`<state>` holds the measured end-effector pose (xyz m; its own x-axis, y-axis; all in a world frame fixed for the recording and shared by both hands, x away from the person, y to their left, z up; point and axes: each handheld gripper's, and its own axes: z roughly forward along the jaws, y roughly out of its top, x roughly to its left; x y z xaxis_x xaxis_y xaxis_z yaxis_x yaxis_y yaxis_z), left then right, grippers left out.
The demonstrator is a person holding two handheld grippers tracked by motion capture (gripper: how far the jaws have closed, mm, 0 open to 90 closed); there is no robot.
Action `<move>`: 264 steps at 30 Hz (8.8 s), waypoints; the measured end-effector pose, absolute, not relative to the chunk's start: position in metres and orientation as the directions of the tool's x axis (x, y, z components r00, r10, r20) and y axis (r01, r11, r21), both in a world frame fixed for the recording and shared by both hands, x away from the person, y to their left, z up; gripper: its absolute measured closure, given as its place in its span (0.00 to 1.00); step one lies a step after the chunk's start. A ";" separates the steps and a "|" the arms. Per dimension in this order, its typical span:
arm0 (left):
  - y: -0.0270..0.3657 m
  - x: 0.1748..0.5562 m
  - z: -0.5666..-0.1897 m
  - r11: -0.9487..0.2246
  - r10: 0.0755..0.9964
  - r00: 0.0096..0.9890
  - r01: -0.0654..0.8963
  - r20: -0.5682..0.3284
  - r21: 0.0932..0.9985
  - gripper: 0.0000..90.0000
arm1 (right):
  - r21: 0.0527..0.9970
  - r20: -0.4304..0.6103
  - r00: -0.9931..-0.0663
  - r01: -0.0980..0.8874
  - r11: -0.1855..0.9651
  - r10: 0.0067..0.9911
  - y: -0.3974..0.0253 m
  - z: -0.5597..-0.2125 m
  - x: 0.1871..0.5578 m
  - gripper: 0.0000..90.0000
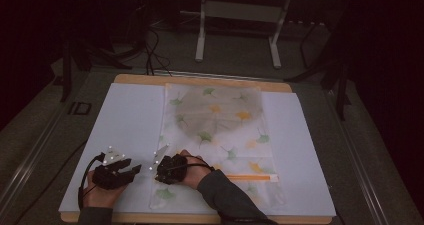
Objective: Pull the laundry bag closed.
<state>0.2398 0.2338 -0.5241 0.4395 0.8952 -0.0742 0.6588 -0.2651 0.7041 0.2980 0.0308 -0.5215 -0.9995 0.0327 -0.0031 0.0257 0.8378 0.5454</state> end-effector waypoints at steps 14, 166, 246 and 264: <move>0.228 0.236 -0.522 -0.282 0.878 0.472 0.653 -0.086 0.702 0.60 | 0.567 -0.008 -0.999 0.035 0.823 0.048 0.026 -0.522 0.296 0.93; 0.201 0.245 -0.539 -0.198 0.605 0.586 0.767 -0.539 0.611 0.98 | 0.552 -0.139 -0.990 -0.043 0.833 0.040 -0.013 -0.523 0.285 1.00; 0.213 0.240 -0.533 -0.154 0.601 0.579 0.760 -0.550 0.632 0.98 | 0.480 -0.190 -0.981 -0.056 0.875 0.042 -0.055 -0.520 0.280 1.00; 0.214 0.240 -0.534 -0.146 0.600 0.578 0.759 -0.554 0.634 0.98 | 0.464 -0.200 -0.978 -0.048 0.885 0.052 -0.067 -0.518 0.280 1.00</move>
